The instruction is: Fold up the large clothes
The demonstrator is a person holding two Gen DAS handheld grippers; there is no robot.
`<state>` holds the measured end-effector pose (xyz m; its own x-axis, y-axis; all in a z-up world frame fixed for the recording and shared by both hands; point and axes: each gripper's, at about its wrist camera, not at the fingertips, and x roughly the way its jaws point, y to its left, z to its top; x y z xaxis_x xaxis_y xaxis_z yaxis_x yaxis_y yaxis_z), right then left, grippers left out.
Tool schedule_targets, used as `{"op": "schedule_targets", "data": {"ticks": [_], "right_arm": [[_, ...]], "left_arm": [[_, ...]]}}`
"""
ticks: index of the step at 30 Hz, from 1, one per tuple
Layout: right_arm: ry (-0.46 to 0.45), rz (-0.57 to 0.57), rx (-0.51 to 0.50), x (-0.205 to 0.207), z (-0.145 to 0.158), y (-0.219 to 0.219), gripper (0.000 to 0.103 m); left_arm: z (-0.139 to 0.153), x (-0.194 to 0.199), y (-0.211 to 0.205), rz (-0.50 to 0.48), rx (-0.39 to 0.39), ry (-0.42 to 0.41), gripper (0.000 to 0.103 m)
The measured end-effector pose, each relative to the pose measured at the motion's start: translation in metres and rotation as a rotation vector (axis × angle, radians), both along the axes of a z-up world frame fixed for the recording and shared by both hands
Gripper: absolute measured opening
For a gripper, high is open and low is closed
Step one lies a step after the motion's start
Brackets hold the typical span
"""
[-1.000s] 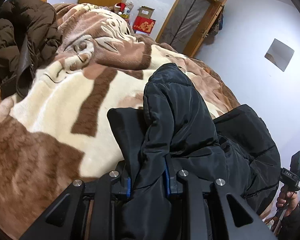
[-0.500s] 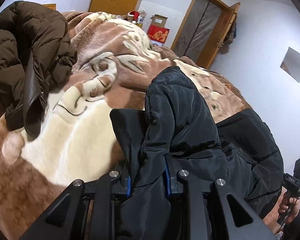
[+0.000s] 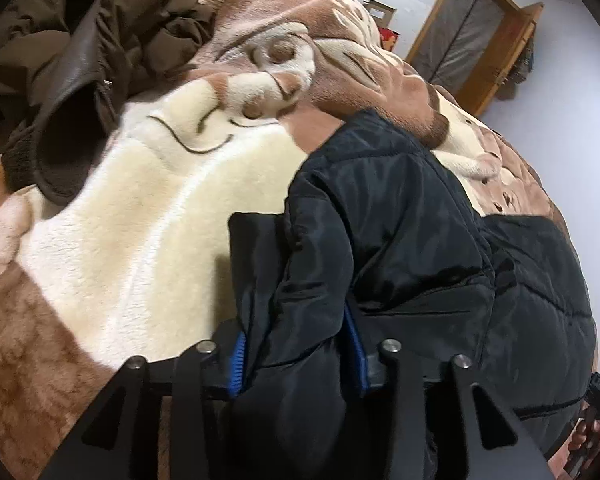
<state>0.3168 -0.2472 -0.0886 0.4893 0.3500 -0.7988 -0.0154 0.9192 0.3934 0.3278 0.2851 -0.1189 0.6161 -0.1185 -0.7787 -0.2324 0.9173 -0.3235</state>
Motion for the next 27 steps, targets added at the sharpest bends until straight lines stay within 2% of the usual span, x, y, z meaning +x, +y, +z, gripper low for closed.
{"op": "schedule_targets", "data": {"ticks": [4,6,8,10,11,13,15,17,19,23,27], "right_arm": [[-0.038,-0.02,-0.027,-0.018,0.029,-0.011,0.059],[-0.09,-0.052,-0.07,-0.027,0.046,-0.016,0.06],[-0.145,-0.077,-0.105,-0.033,0.065,-0.018,0.06],[-0.179,-0.053,-0.115,-0.032,0.076,-0.008,0.06],[-0.188,-0.032,-0.134,-0.029,0.079,0.0,0.06],[-0.194,0.018,-0.202,-0.018,0.077,0.023,0.06],[-0.169,0.059,-0.231,-0.005,0.064,0.038,0.06],[-0.114,0.075,-0.272,0.008,0.045,0.044,0.06],[-0.074,0.082,-0.289,0.016,0.028,0.044,0.06],[-0.089,0.07,-0.291,0.007,0.037,0.036,0.06],[-0.14,0.069,-0.306,-0.025,0.061,0.037,0.06]], "left_arm": [[0.022,-0.017,0.01,0.036,0.026,-0.01,0.048],[0.043,-0.026,0.014,0.066,0.079,-0.058,0.049],[0.059,-0.026,0.015,0.082,0.095,-0.101,0.05],[0.071,-0.02,0.005,0.051,0.092,-0.132,0.05],[0.074,-0.014,-0.006,0.017,0.116,-0.139,0.05],[0.073,0.0,-0.028,-0.044,0.156,-0.138,0.05],[0.058,0.019,-0.046,-0.099,0.153,-0.101,0.05],[0.035,0.036,-0.059,-0.11,0.189,-0.041,0.05],[0.024,0.042,-0.064,-0.093,0.196,-0.025,0.051],[0.035,0.032,-0.065,-0.086,0.211,-0.048,0.051],[0.063,-0.005,-0.068,-0.074,0.206,-0.089,0.051]]}}
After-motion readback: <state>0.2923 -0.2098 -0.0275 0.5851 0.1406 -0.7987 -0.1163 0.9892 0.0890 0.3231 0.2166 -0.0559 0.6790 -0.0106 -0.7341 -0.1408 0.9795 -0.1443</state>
